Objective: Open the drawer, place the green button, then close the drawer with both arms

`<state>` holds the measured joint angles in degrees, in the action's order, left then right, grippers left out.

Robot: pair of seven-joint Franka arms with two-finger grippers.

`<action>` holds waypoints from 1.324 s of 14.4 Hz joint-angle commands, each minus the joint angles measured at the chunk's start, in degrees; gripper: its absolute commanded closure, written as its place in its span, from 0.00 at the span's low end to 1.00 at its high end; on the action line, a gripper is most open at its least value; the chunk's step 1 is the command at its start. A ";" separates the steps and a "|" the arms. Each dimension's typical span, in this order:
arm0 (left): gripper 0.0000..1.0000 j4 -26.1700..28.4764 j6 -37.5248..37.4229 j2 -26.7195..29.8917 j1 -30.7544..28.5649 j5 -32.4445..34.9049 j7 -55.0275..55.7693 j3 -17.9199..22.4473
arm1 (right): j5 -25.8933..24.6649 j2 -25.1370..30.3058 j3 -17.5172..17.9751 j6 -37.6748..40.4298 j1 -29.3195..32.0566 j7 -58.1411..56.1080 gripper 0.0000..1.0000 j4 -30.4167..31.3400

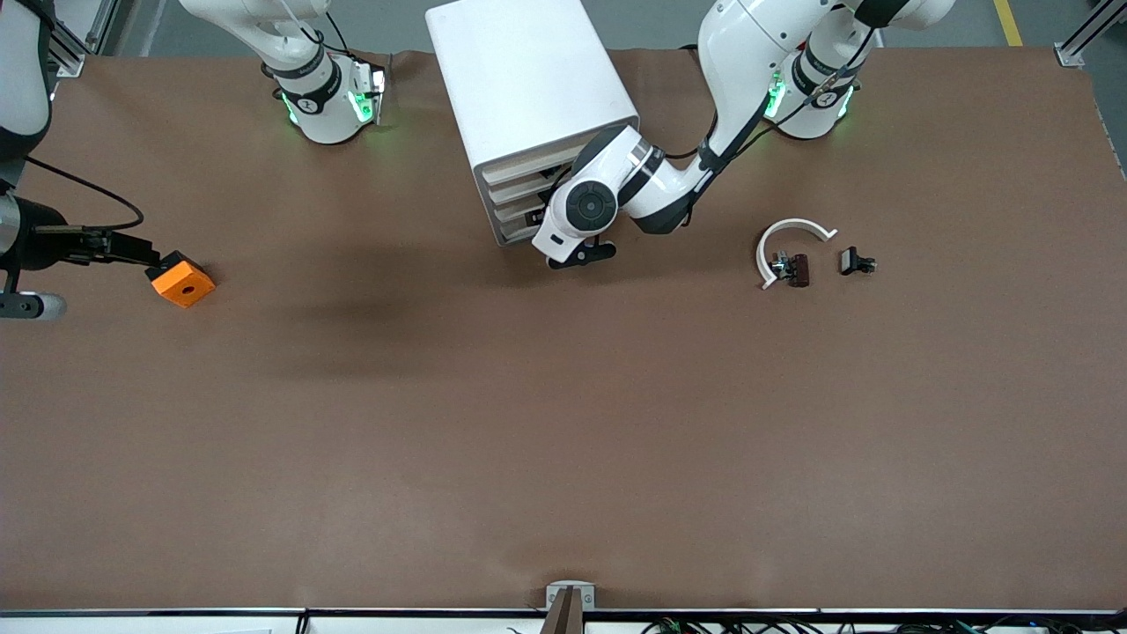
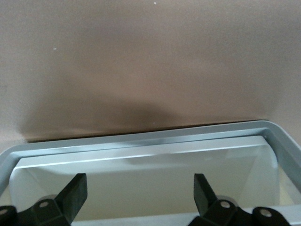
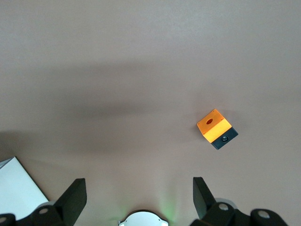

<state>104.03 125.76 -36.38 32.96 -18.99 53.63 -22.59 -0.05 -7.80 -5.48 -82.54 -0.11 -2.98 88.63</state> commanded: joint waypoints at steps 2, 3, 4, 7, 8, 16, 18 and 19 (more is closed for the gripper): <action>0.00 -0.23 0.19 0.00 -0.18 -2.28 0.34 -0.88 | -0.74 2.09 1.35 -1.05 0.81 -0.28 0.00 1.89; 0.00 -0.23 0.27 0.00 -0.27 -2.28 0.25 -0.79 | -1.26 1.91 1.35 -0.96 0.81 -0.27 0.00 0.85; 0.00 -0.40 0.27 0.00 -0.53 -2.19 0.25 -0.53 | -1.61 1.56 1.35 -0.26 1.07 -0.80 0.00 -1.16; 0.00 -3.82 0.36 0.08 -1.15 -1.31 0.07 4.20 | -1.79 1.38 1.09 3.34 1.34 -0.10 0.00 -4.34; 0.00 -5.14 0.28 0.17 -1.15 -1.22 -0.10 5.87 | -1.88 1.38 1.09 3.35 1.34 -0.10 0.00 -4.43; 0.00 -19.38 -11.22 3.84 -12.37 15.03 -4.56 9.85 | -0.04 4.98 1.00 3.70 3.88 -0.27 0.00 -3.03; 0.00 -19.39 -14.73 7.71 -17.21 15.13 -10.18 9.76 | -0.04 6.30 1.18 3.96 3.71 -0.71 0.00 -3.03; 0.00 -19.39 -17.54 9.38 -19.58 15.04 -14.12 9.76 | -0.12 6.74 1.44 3.96 3.45 -0.80 0.00 -2.94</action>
<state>83.60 112.70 -31.37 17.03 -4.78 44.69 -12.41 -0.83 -3.50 -5.14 -78.92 2.72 -3.07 84.49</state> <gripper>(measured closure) 0.000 0.000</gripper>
